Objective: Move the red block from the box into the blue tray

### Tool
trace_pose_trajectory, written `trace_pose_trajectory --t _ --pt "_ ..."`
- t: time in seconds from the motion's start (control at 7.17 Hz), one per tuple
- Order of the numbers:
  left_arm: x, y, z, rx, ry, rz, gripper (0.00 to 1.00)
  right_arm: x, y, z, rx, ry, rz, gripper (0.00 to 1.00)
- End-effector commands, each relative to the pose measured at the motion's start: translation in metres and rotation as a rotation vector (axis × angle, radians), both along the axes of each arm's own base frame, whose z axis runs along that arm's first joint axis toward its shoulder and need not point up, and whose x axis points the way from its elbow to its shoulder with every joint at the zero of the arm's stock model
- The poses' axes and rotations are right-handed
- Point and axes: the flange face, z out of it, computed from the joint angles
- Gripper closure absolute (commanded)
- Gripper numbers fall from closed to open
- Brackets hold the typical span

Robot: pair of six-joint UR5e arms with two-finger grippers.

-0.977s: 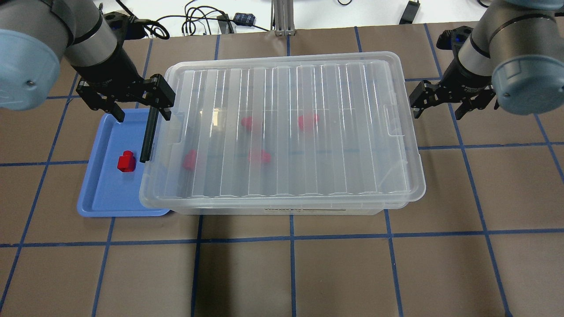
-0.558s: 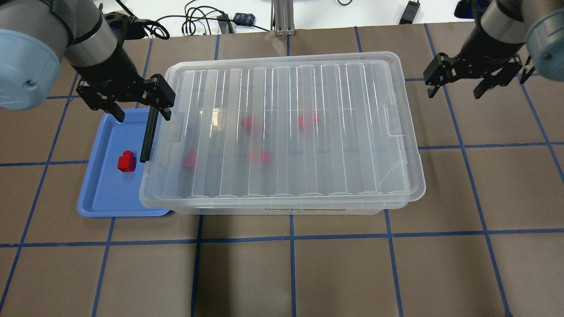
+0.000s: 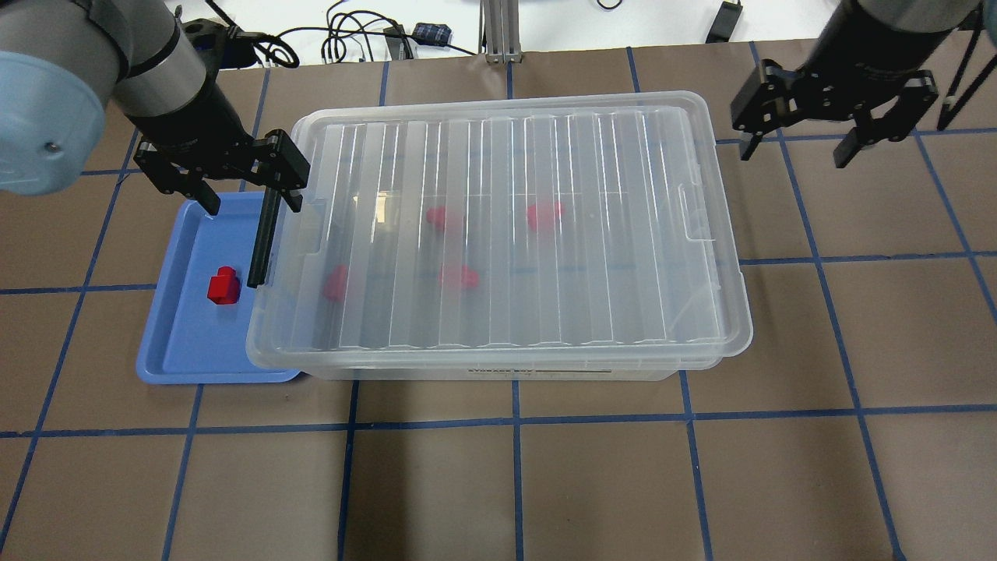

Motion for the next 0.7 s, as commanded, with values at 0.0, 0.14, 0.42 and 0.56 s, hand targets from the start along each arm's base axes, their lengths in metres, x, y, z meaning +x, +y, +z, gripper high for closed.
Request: trace_pose_trajectory --t 0.0,0.14,0.42,0.56 --pt "-0.0007 -0.0012 0.0002 -0.008 0.000 -0.001 0.00 0.0549 0.0054 0.0004 -0.033 0.001 -0.001 0.00" --pt "-0.0009 -0.0014 0.0004 -0.010 0.001 0.000 0.00 0.0545 0.0049 -0.0005 -0.031 0.006 0.000 0.00" --pt "-0.0008 -0.0012 -0.0004 -0.008 0.000 0.000 0.00 0.0544 0.0050 -0.0013 -0.029 0.008 0.000 0.00" --pt "-0.0008 -0.0012 -0.0004 -0.008 0.000 0.000 0.00 0.0543 0.0052 -0.0021 -0.028 0.008 0.000 0.00"
